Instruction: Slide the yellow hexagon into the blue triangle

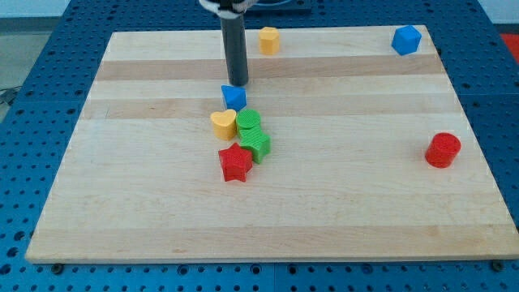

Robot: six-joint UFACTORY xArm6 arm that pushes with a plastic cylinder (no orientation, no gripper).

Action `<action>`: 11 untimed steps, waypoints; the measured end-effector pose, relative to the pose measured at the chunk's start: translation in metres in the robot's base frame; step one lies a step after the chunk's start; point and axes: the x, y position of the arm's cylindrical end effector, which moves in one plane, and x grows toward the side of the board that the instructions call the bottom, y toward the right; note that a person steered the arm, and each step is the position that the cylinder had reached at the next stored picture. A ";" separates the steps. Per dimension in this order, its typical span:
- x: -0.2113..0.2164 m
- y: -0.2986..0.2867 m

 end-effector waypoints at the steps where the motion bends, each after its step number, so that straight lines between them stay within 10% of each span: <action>1: -0.087 -0.001; 6: -0.114 0.073; 11: 0.074 0.065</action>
